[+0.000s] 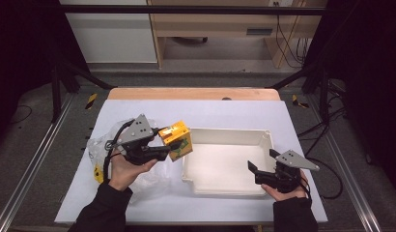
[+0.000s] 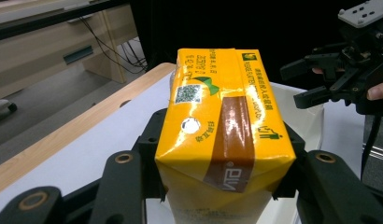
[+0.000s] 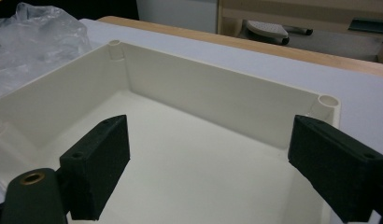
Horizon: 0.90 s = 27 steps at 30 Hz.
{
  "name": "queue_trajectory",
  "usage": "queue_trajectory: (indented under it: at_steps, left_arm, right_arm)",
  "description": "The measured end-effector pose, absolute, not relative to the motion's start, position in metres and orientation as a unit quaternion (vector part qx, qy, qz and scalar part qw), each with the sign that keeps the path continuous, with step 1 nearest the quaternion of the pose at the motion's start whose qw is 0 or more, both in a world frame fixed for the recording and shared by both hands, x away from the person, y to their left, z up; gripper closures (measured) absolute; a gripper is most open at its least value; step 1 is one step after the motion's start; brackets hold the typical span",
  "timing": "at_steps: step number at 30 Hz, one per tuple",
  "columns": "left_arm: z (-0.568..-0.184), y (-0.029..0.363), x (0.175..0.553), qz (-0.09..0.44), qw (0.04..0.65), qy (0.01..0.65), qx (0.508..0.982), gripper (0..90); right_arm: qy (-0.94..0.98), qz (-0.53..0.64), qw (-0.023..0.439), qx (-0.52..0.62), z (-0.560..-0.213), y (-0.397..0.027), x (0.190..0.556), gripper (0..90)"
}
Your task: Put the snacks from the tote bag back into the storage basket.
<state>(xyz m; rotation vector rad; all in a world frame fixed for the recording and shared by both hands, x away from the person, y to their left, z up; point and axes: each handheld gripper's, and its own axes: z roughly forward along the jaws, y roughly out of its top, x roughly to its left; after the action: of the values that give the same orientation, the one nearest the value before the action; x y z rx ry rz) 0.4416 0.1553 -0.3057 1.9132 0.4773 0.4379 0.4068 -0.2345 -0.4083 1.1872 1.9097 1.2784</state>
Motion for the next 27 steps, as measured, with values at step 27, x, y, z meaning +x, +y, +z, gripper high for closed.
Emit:
queue_trajectory:
  at_steps: [27]
  left_arm:
    - [-0.335,0.108,0.455,0.129,0.515,0.141,0.835,50.9]
  right_arm:
    - [0.709,0.476,0.275,0.441,-0.408,-0.235,0.407,13.2]
